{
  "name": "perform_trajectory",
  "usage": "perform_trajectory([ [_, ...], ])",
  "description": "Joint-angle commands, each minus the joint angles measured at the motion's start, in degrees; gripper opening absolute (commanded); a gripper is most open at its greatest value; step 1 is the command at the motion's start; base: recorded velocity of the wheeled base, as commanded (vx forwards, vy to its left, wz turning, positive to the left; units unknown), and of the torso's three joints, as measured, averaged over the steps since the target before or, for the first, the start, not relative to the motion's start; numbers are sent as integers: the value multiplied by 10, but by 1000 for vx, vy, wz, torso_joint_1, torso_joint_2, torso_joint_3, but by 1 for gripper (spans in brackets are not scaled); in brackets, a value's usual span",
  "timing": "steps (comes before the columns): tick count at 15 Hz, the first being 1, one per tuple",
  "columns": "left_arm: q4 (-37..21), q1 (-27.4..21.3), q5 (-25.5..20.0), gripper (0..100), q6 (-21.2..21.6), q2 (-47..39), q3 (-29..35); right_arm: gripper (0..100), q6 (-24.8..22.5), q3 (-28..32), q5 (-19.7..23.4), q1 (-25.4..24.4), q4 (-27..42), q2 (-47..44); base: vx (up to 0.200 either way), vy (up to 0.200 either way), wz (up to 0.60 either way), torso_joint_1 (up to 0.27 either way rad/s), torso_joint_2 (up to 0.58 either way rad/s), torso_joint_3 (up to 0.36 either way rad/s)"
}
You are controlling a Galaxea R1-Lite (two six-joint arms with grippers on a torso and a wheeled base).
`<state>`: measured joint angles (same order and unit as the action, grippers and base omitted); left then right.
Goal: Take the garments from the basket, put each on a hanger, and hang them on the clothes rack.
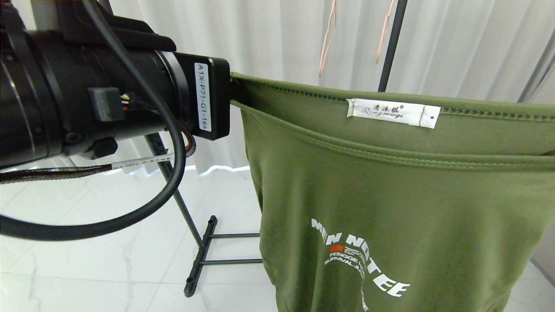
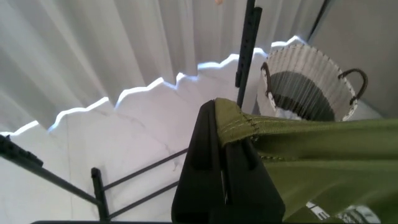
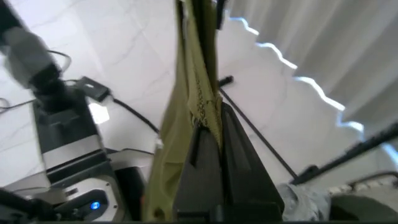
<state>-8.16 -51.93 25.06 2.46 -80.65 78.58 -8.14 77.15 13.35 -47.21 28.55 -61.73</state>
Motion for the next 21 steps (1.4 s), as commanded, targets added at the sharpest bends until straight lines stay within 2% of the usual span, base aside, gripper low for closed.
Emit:
perform_trajectory([
  [1, -36, 0, 1, 0, 0, 16, 0, 0, -1, 1, -57, 2, -3, -21, 0, 0, 0, 0, 0, 0],
  [3, -125, -1, 1, 0, -2, 52, -2, 0, -1, 0, -121, 2, -35, -51, 0, 0, 0, 0, 0, 0],
  [4, -146, -2, 1, 0, -3, 64, -4, 0, -1, -2, -126, 2, -53, -60, 0, 0, 0, 0, 0, 0],
  [5, -178, -8, 0, 0, -4, 88, -16, 0, -1, -4, -128, 2, -98, -83, 0, 0, 0, 0, 0, 0],
  [8, -179, -68, -3, 0, -5, 138, -77, 0, -1, -2, -128, 1, -191, -138, 0, 0, 0, 0, 0, 0],
  [10, -179, -112, -3, 0, -29, 158, -103, 0, -1, 1, -127, 0, -225, -158, 0, 0, 0, 0, 0, 0],
  [12, -179, -149, -2, 0, -45, 165, -105, 0, -1, 0, -127, -1, -226, -161, 0, 0, 0, 0, 0, 0],
  [13, -179, -152, -2, 0, -45, 166, -105, 0, -1, -2, -127, -1, -225, -159, 0, 0, 0, 0, 0, 0],
  [15, -179, -152, -2, 0, -44, 164, -104, 0, -1, -2, -133, -1, -221, -155, 0, 0, 0, 0, 0, 0],
  [18, -179, -140, 17, 0, -41, 150, -100, 0, 1, 6, -194, 0, -181, -139, 0, 0, 0, 0, 0, 0],
  [19, -176, -137, 22, 0, -41, 145, -97, 0, 1, 7, -199, 0, -172, -135, 0, 0, 0, 0, 0, 0],
  [21, -144, -133, 46, 0, -42, 105, -50, 0, 32, 13, -206, 0, -147, -108, 0, 0, 0, 0, 0, 0],
])
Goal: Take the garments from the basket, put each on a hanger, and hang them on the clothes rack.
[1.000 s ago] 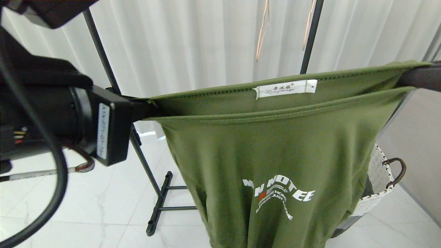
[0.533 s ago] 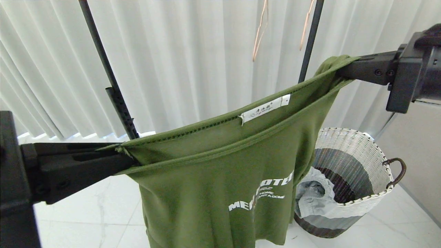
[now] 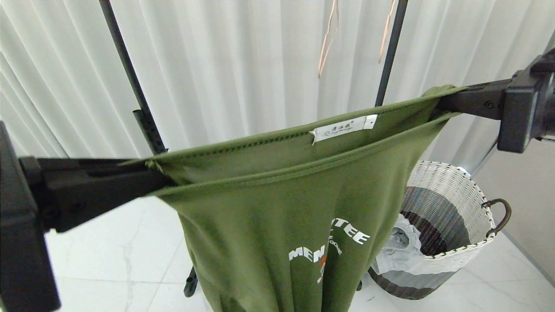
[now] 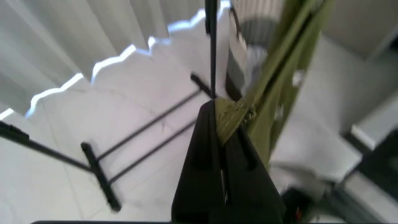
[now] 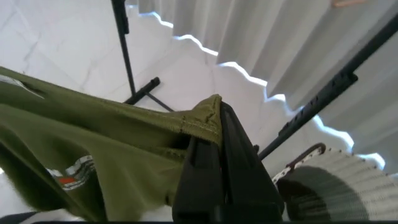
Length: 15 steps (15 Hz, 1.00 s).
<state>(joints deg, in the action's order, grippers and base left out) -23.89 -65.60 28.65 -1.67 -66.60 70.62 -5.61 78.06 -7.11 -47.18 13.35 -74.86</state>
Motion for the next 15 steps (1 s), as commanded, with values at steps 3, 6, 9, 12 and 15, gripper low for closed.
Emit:
perform_trajectory([
  [3, 52, 32, 24, 0, -2, -75, 51, 0, 22, -4, -4, 0, 42, 54, 0, 0, 0, 0, 0, 0],
  [6, 52, 45, 69, 0, -1, -85, 19, 0, 23, -35, -3, -5, 55, 70, 0, 0, 0, 0, 0, 0],
  [9, 52, 44, 78, 0, -3, -84, 26, 0, 23, -36, -3, -8, 50, 67, 0, 0, 0, 0, 0, 0],
  [12, 53, 43, 77, 0, -4, -83, 35, 0, 23, -39, -3, -8, 50, 67, 0, 0, 0, 0, 0, 0],
  [15, 53, 42, 77, 0, -4, -83, 36, 0, 23, -39, -4, -8, 50, 69, 0, 0, 0, 0, 0, 0],
])
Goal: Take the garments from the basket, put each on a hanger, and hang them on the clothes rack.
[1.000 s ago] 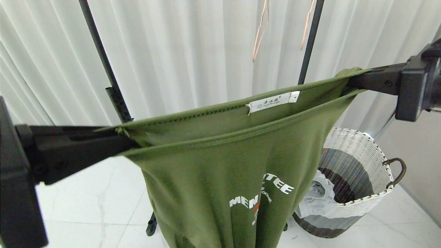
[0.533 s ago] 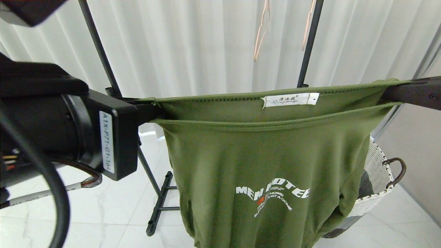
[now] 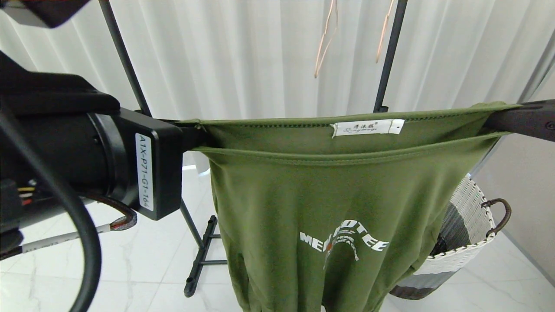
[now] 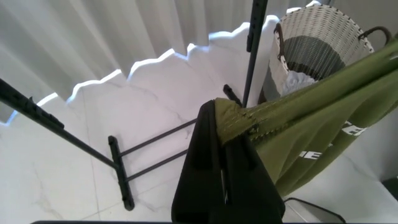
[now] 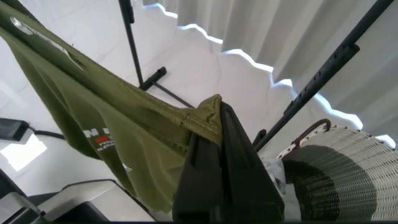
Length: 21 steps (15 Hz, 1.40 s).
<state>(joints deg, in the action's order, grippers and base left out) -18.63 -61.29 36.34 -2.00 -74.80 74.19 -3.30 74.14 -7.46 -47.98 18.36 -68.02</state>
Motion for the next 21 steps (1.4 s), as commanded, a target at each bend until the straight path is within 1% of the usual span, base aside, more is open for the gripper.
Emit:
perform_trajectory([
  [1, 0, -1, 0, 0, 0, -1, 3, 100, 0, -1, 0, 0, 1, 2, 0, 0, 0, 0, 0, 0],
  [6, 0, -1, 0, 0, 1, 0, 6, 100, -1, -17, -2, 1, 5, 17, 0, 0, 0, 0, 0, 0],
  [7, 0, 0, 1, 0, 2, 1, 5, 100, -1, -21, -10, 3, 10, 19, 0, 0, 0, 0, 0, 0],
  [8, -1, 4, 1, 0, 3, 4, 2, 100, -1, -24, -44, 10, 31, 22, 0, 0, 0, 0, 0, 0],
  [9, -1, 20, 0, 0, 7, 9, -1, 100, -2, -21, -92, 25, 66, 22, 0, 0, 0, 0, 0, 0],
  [10, -1, 28, 0, 0, 14, 10, 0, 100, -3, -19, -113, 39, 87, 24, 0, 0, 0, 0, 0, 0],
  [11, 0, 41, -4, 0, 37, 14, 0, 100, -9, -12, -162, 81, 148, 26, 0, 0, 0, 0, 0, 0],
  [12, 0, 50, -7, 0, 38, 16, -2, 100, -15, -10, -177, 108, 179, 31, 0, 0, 0, 0, 0, 0],
  [14, 0, 72, -22, 0, 39, 17, -6, 100, -28, -15, -179, 143, 186, 37, 0, 0, 0, 0, 0, 0],
  [15, 0, 85, -31, 0, 40, 16, -6, 100, -43, -18, -175, 164, 186, 41, 0, 0, 0, 0, 0, 0],
  [16, 0, 90, -34, 0, 40, 14, -6, 100, -48, -19, -175, 173, 186, 43, 0, 0, 0, 0, 0, 0],
  [18, 0, 96, -34, 0, 40, 12, -7, 100, -62, -28, -176, 199, 185, 48, 0, 200, 0, 5, 5, 0],
  [21, 0, 103, -34, 0, 40, 13, -8, 100, -63, -30, -179, 214, 186, 51, 0, 200, 0, 1, 4, 1],
])
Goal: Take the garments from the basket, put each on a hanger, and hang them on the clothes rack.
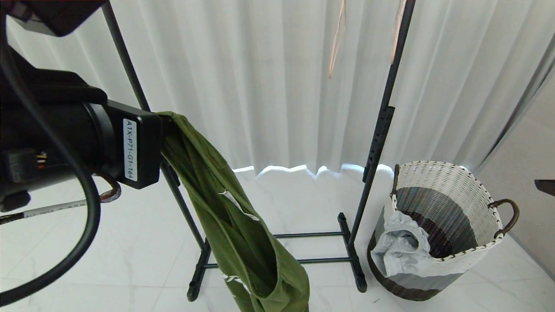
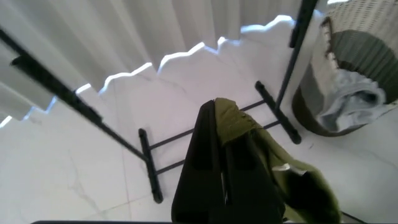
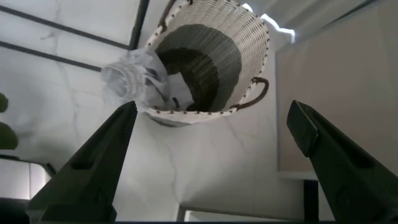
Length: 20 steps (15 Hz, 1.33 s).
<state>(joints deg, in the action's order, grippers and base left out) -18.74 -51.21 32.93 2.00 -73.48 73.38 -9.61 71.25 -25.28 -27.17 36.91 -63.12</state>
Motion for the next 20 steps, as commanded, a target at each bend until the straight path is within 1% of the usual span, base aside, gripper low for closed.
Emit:
perform_trajectory([
  [1, 0, 5, 0, 0, 0, -1, -1, 100, -1, -2, 0, 14, -1, 1, 0, 200, 0, -2, 7, 2],
  [3, 0, 6, 0, 0, 0, -1, -4, 100, -4, -10, 0, 31, -1, 2, 0, 200, 0, -5, 5, 2],
  [6, 0, 33, -1, 0, 0, -3, -26, 100, -8, -27, -1, 64, -2, 7, 0, 200, 0, 2, 5, 4],
  [9, 1, 70, -1, 0, 0, -2, -47, 100, -8, -52, 0, 81, -8, 23, 0, 0, 0, 0, 0, 0],
  [12, 0, 142, -1, 0, 0, -2, -70, 100, 0, -69, 10, 99, -11, 30, 0, 0, 0, 0, 0, 0],
  [14, 1, 162, 0, 0, -1, -1, -80, 100, 3, -82, 16, 104, -33, 34, 0, 0, 0, 0, 0, 0],
  [16, 1, 167, 0, 0, -1, 1, -86, 100, 1, -98, 21, 105, -66, 34, 0, 0, 0, 0, 0, 0],
  [20, 1, 176, 0, 0, -1, -1, -85, 100, 0, -101, 22, 106, -72, 32, 0, 0, 0, 39, -199, -200],
])
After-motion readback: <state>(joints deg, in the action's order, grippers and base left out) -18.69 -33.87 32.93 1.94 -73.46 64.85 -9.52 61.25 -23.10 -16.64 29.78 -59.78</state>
